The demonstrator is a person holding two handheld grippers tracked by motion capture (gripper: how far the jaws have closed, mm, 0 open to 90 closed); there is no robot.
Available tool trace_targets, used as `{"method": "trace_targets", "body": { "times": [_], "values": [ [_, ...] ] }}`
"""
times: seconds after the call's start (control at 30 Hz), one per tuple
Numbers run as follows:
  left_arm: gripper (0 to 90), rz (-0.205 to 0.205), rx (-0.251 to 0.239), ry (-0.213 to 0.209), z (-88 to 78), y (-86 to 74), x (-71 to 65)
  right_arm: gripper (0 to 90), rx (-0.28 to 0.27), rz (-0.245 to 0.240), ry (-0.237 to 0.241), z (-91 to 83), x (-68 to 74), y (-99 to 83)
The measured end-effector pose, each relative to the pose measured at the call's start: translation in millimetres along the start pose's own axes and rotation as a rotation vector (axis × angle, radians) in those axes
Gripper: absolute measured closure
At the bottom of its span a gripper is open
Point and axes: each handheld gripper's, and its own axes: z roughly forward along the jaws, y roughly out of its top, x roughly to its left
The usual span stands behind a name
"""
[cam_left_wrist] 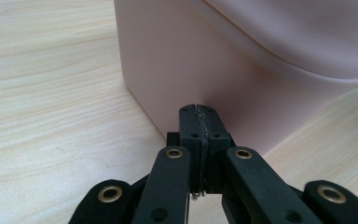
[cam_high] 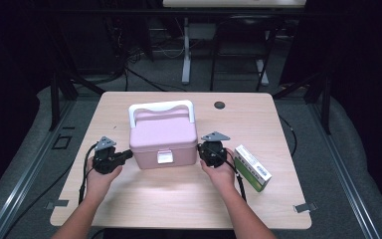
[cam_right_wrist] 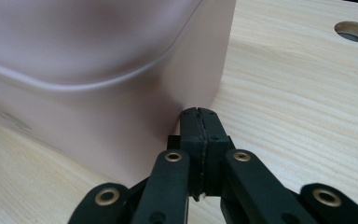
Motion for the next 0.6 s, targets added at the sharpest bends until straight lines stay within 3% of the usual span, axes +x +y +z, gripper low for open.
{"method": "trace_targets", "body": {
  "times": [0.6],
  "values": [
    [89.9, -0.004, 0.017, -0.031, -10.1, -7.3, -9.9, 90.0, 0.019, -0.019, 0.016, -18.8, 4.3, -10.9]
  ]
}}
